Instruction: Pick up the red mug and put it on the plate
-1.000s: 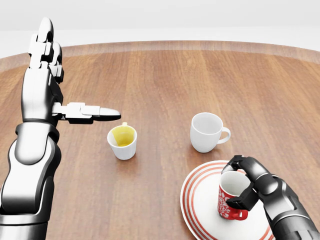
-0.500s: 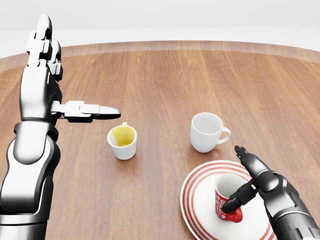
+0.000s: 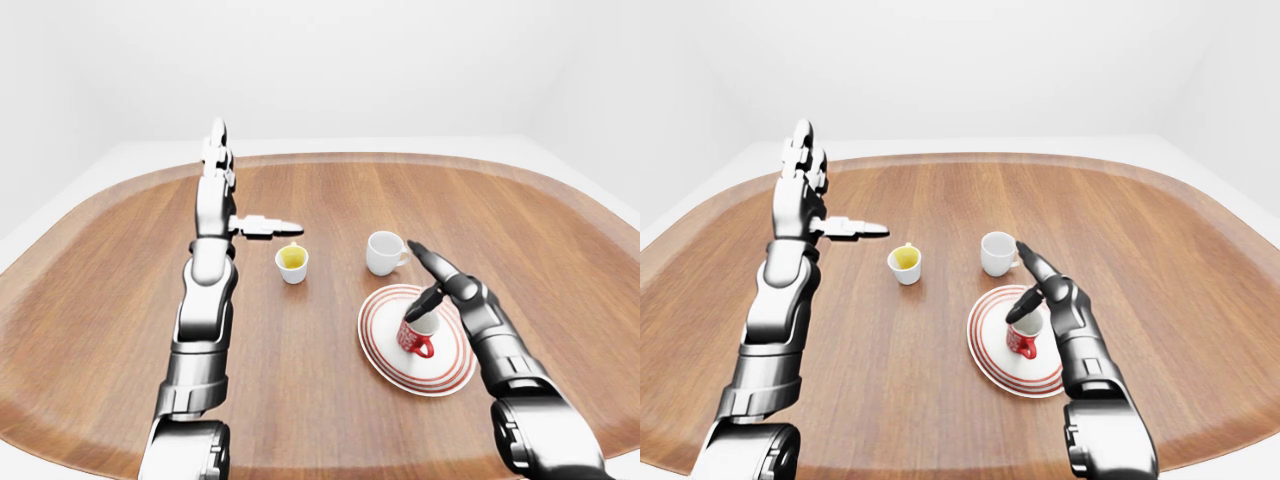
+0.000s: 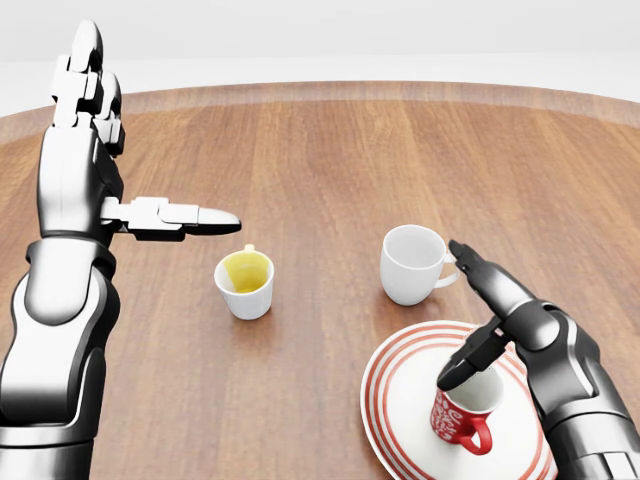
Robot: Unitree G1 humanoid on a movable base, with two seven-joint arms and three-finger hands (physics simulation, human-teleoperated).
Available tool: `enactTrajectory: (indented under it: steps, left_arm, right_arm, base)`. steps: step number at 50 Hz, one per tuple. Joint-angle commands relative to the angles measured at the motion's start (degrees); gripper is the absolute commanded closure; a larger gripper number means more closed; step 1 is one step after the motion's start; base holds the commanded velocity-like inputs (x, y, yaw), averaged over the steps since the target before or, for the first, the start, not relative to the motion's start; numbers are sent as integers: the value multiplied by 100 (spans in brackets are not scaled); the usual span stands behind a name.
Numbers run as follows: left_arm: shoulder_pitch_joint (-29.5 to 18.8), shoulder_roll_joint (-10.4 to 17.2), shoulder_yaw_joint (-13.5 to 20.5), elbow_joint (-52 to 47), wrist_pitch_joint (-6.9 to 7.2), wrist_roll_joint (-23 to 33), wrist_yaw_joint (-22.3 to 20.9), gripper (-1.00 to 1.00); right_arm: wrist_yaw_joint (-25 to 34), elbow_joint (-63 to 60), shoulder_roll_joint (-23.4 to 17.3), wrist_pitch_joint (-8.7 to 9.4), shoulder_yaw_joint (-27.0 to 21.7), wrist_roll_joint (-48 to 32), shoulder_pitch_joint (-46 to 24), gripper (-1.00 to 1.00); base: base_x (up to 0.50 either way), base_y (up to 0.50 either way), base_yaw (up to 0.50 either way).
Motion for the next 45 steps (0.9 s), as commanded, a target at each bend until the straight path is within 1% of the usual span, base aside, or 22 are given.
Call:
enactTrajectory:
  steps: [1,6,14,24,32,45]
  left_arm:
    - [-22,13,6,-3,0,1,-14,-100]
    - [-17,7,-9,15,0,11,-29,-100]
    - [-48,4,-14,-127,0,31,-44,-100]
    - [-110,26,-5,-343,0,48,-64,-100]
    - [-147,13,-31,-532,0,82,-82,-100]
    - [-157,-1,-35,-551,0,114,-93,-100]
  right_arm:
    - [817,-1825,-5,0,-118,-259,246,-100]
    - [1251,-2695,-2,0,-177,-446,385,-100]
    - [1690,-3498,11,0,-255,-612,307,-100]
    - [1911,-3912,-18,0,-287,-648,114,-100]
    - [1980,-4181,-83,0,-358,-585,-34,-100]
    - [2013,-4430,-237,0,-456,-390,-210,-100]
  base:
    - [0,0,0]
    - [0,0,0]
    - [0,0,0]
    - [0,0,0]
    - [0,0,0]
    - [0,0,0]
